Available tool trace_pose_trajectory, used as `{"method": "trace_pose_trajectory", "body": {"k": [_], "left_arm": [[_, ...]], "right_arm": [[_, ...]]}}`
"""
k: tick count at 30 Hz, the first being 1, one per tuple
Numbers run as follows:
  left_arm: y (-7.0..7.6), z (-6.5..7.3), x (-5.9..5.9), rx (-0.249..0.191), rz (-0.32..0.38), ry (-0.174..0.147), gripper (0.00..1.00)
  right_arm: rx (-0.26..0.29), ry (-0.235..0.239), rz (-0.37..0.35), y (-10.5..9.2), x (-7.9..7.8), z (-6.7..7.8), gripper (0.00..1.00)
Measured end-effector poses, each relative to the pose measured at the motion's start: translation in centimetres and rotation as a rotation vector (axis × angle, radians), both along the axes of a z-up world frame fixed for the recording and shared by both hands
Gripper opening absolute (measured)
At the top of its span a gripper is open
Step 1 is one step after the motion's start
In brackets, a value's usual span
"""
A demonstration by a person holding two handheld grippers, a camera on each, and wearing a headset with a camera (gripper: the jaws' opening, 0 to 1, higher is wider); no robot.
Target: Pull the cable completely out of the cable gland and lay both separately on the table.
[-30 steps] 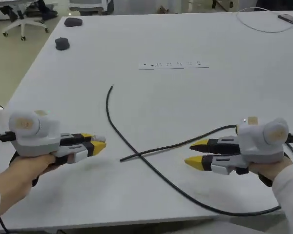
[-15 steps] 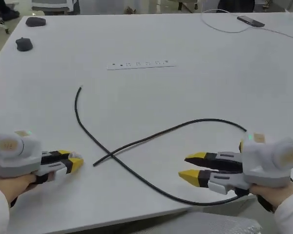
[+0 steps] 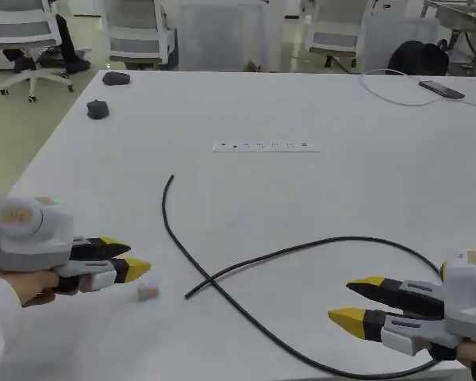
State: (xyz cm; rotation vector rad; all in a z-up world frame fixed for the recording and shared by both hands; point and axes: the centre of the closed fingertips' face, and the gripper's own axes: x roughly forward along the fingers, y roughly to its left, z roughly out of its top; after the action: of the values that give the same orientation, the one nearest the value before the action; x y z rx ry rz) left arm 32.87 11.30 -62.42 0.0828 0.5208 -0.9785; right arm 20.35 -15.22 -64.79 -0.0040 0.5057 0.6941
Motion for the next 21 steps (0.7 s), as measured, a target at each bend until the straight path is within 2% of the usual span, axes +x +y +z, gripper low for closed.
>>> {"method": "trace_pose_trajectory", "body": {"k": [1,2,4,5,7,9,13,16,21], "left_arm": [[0.5,1.3,-0.7,-0.039,0.0,0.024,0.39],[1.0,2.0,-1.1,-0.044,-0.001,0.03,0.45],[2.4,3.4,-2.1,-0.038,-0.005,0.016,0.49],[3.2,4.1,-2.7,-0.033,-0.006,-0.009,0.49],[4.5,4.6,-3.4,-0.033,0.01,-0.002,0.51],[5.7,5.1,-4.1,-0.066,0.048,0.024,0.55],[7.3,5.3,-4.8,-0.082,0.084,-0.006,0.54],[7.7,4.8,-4.9,-0.101,0.109,0.012,0.54],[7.4,4.1,-5.0,-0.095,0.109,0.01,0.53]], "right_arm": [[-0.008,0.024,-0.001,0.0,-0.2,0.2,0.47],[-0.011,0.037,-0.001,0.0,-0.3,0.3,0.48],[-0.018,0.079,-0.011,-0.1,-0.5,0.4,0.5],[-0.022,0.087,-0.015,-0.2,-0.6,0.4,0.5],[-0.02,0.097,-0.04,-0.4,-0.7,0.4,0.51],[0.009,0.1,-0.064,-0.3,-0.9,0.7,0.5],[0.02,0.121,-0.062,0.2,-1.7,0.0,0.49],[0.01,0.141,-0.063,0.2,-2.2,-0.4,0.5],[0.03,0.155,-0.079,0.0,-2.3,-0.4,0.48]]}}
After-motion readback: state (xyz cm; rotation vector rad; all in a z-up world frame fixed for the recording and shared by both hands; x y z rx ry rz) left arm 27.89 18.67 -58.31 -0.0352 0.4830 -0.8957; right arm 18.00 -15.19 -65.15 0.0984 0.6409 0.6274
